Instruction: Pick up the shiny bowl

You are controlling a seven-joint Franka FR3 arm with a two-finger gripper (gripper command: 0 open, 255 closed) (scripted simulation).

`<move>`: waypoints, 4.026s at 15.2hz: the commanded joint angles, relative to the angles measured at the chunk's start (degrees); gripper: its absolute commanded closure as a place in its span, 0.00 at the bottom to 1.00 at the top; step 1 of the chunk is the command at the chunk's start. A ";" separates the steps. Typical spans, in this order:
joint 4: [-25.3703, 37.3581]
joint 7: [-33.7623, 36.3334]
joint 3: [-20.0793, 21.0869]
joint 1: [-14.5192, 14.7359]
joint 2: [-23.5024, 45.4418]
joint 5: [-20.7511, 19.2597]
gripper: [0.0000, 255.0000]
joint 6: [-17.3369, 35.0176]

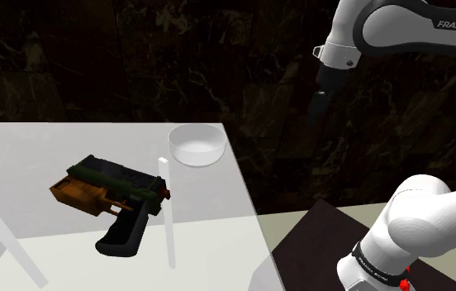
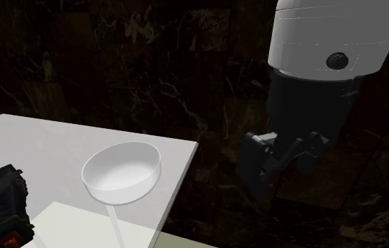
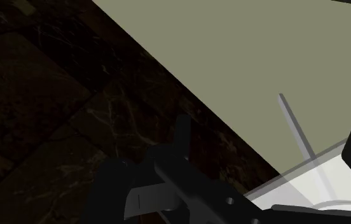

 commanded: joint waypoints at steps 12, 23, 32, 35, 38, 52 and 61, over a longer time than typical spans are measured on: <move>9.05 5.49 3.70 2.25 21.19 4.46 0.00 12.72; 26.74 9.98 6.63 4.12 43.88 6.07 0.00 18.77; 28.54 10.92 7.15 4.69 50.16 6.01 0.00 23.53; 27.61 10.90 7.16 4.70 50.40 5.99 0.00 24.70; 27.79 10.81 7.12 4.65 50.48 6.00 1.00 24.60; 31.97 10.98 7.15 4.67 49.55 6.04 1.00 19.49; 37.96 11.15 7.15 4.67 49.31 6.02 1.00 13.27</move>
